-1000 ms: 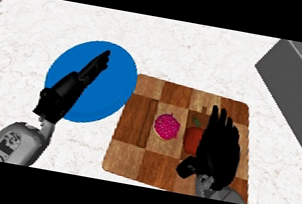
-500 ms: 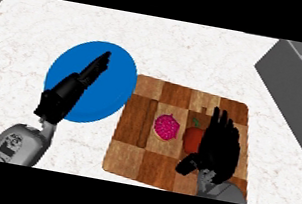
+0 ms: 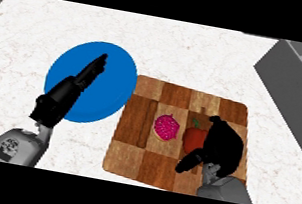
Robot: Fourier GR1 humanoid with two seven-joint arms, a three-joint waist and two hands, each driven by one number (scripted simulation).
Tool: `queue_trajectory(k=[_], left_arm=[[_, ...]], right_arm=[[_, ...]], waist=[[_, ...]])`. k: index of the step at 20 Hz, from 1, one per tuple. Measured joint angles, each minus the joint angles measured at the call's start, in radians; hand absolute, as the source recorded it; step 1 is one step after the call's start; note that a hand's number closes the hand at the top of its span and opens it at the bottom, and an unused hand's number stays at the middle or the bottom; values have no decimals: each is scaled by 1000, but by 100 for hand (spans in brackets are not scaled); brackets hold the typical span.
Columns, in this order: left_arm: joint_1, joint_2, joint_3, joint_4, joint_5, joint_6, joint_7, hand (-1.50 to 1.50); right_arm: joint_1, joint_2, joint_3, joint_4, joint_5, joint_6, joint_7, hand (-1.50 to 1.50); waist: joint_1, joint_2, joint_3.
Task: Pick the bell pepper from the cutting board and place it in the cardboard box
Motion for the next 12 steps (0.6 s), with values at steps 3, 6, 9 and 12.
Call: queue_trajectory(k=[3,6,9,12], left_arm=[[-12,-10,7,-8,-8,-6,22,0],[-5,-20,10,-2,-15,-10,15,0],[-1,-20,10,-2,-13,-13,13,0],[-1,-20,12,2,-11,-15,11,0]], right_arm=[[22,0,29,-29,21,11,0,150],[41,-46,22,-48,9,22,-71,150],[76,-176,61,-104,-64,73,-288,150],[90,-296,120,-153,-107,113,-498,150]], waist=[[-2,-2,-1],[-1,-4,-1],[-5,-4,2],[-3,-3,5]])
